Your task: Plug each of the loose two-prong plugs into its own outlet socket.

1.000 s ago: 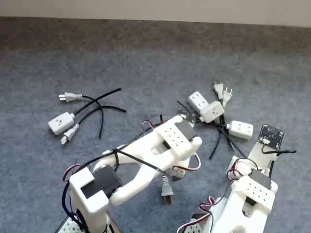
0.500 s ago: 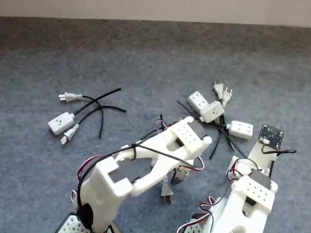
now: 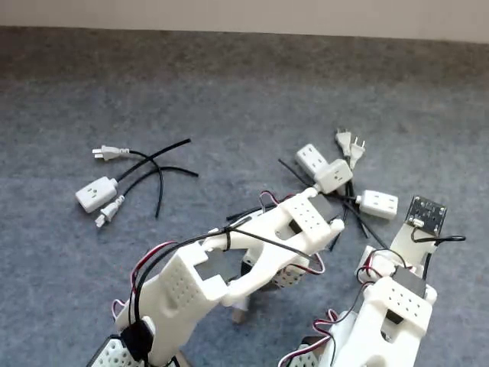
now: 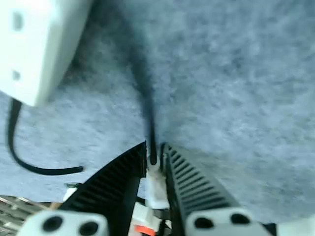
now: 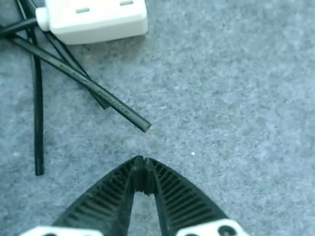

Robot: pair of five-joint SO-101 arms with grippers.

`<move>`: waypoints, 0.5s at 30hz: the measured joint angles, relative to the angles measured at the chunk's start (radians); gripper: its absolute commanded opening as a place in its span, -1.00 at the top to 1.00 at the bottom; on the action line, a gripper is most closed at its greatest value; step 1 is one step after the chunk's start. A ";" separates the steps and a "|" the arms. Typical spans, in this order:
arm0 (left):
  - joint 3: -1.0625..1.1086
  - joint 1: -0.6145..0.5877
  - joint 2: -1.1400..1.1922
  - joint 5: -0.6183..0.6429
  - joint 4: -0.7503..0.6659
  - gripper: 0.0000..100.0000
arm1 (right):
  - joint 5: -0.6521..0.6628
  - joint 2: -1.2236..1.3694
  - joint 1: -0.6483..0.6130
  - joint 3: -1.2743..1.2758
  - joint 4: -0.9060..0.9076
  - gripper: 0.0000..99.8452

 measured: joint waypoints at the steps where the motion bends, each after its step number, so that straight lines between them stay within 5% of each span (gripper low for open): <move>1: 0.000 0.000 0.000 -0.011 0.000 0.99 | 0.000 0.000 0.000 0.000 0.000 0.98; 9: -0.011 -0.025 -0.002 -0.023 0.000 0.99 | 0.000 0.000 0.000 0.000 0.000 0.98; 15: -0.014 -0.206 -0.216 -0.023 0.000 0.99 | 0.000 0.000 0.000 0.000 0.000 0.98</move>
